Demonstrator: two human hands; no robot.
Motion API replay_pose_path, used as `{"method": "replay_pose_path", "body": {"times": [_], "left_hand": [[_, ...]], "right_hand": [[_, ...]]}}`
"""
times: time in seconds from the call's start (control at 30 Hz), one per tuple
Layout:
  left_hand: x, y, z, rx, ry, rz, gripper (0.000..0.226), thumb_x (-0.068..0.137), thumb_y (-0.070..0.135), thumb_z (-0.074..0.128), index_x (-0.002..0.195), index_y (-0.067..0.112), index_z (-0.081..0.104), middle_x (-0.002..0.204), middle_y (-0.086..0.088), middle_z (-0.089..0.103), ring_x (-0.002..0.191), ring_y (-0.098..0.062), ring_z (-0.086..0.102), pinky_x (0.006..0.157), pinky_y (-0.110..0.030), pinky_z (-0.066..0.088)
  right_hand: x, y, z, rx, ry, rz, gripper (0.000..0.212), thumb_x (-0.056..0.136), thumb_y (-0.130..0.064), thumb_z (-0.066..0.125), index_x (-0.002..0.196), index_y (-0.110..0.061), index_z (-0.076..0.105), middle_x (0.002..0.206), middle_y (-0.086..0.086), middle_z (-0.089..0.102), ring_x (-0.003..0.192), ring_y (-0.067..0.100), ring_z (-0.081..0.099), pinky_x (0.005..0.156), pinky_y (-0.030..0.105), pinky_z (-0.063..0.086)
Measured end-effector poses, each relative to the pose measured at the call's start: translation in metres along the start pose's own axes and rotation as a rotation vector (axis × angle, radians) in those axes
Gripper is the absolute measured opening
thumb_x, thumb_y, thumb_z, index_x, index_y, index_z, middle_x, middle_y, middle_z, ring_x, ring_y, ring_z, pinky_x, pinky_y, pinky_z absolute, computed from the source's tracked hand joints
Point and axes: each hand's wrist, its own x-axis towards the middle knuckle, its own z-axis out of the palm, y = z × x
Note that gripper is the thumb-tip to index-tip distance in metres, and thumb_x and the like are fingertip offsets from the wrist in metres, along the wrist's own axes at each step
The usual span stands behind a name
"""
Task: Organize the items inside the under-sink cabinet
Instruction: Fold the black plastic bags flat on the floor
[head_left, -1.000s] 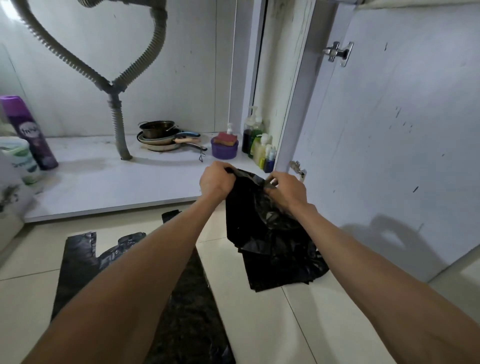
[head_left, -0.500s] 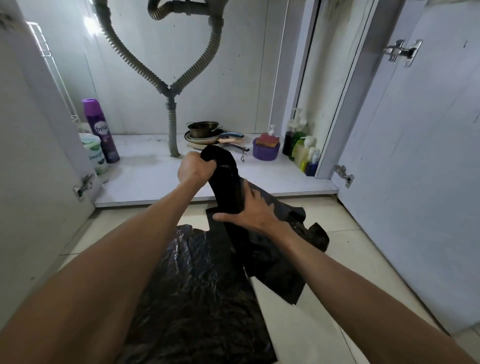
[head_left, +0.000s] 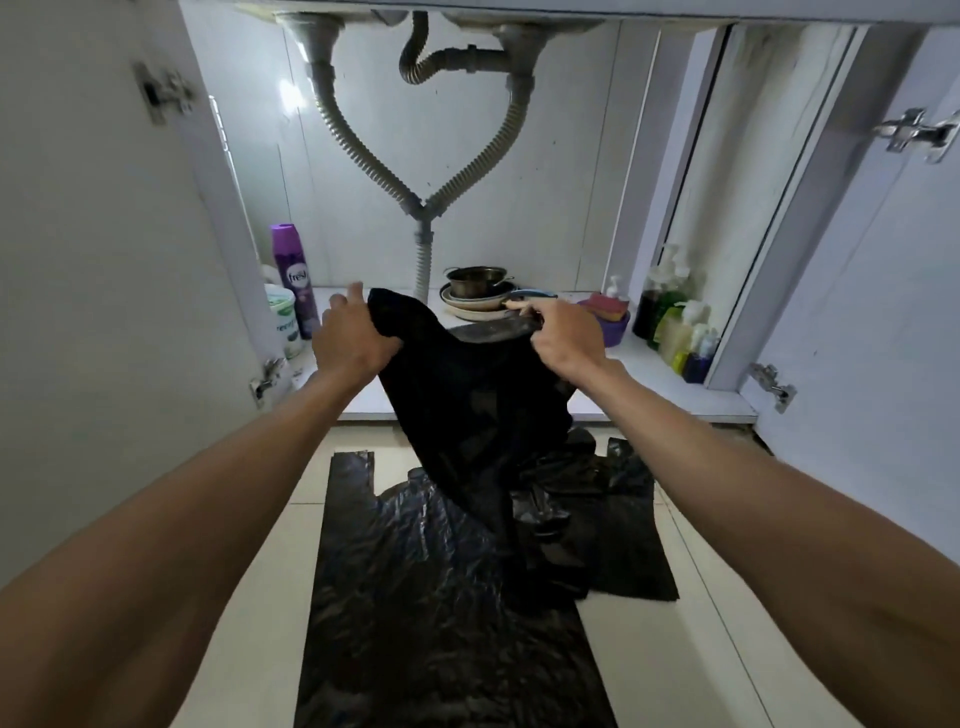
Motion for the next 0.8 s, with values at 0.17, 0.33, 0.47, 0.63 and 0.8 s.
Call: {"method": "replay_pose_path", "body": {"times": [0.17,0.33,0.47,0.63,0.8], "left_hand": [[0.013,-0.006,-0.02,0.332,0.051,0.457,0.132,0.061,0.057,0.082,0.154,0.023,-0.006,0.158,-0.014,0.017,0.145,-0.033,0.017,0.117,-0.058,0.007],[0.018,0.002,-0.029,0.647,-0.07,0.538,0.109,0.07,0.053,0.076,0.153,0.018,0.014,0.142,-0.011,0.045,0.137,-0.029,0.035,0.115,-0.058,0.004],[0.022,-0.007,-0.035,0.475,-0.192,0.337,0.034,0.084,0.021,0.061,0.114,0.009,0.053,0.116,-0.014,0.062,0.107,-0.033,0.057,0.085,-0.039,0.044],[0.024,-0.016,-0.034,0.578,-0.12,0.378,0.031,0.082,0.021,0.062,0.108,0.008,0.051,0.105,-0.015,0.064,0.095,-0.034,0.062,0.073,-0.036,0.046],[0.045,-0.009,-0.024,0.808,-0.079,0.428,0.027,0.087,0.014,0.059,0.113,0.009,0.058,0.109,-0.012,0.067,0.098,-0.031,0.066,0.074,-0.034,0.048]], "right_hand": [[0.029,-0.036,-0.014,-0.002,-0.156,-0.099,0.041,0.078,-0.004,0.052,0.106,-0.028,0.068,0.109,0.004,0.069,0.104,0.028,0.061,0.075,0.032,0.042],[0.042,-0.055,-0.016,0.076,-0.299,-0.18,0.039,0.079,-0.004,0.051,0.107,-0.024,0.068,0.094,-0.003,0.063,0.095,0.023,0.06,0.074,0.027,0.037],[0.046,-0.053,-0.009,0.094,-0.355,-0.131,0.023,0.076,-0.035,0.059,0.096,-0.029,0.066,0.093,-0.008,0.064,0.096,0.022,0.062,0.079,0.031,0.046],[0.045,-0.047,0.005,-0.326,-0.4,-0.201,0.072,0.056,-0.07,0.078,0.098,-0.02,0.047,0.096,0.0,0.058,0.091,0.026,0.056,0.073,0.036,0.041],[0.059,-0.035,0.028,-0.465,-0.181,-0.208,0.025,0.077,-0.01,0.064,0.101,-0.013,0.068,0.102,0.012,0.071,0.098,0.034,0.066,0.074,0.035,0.05]]}}
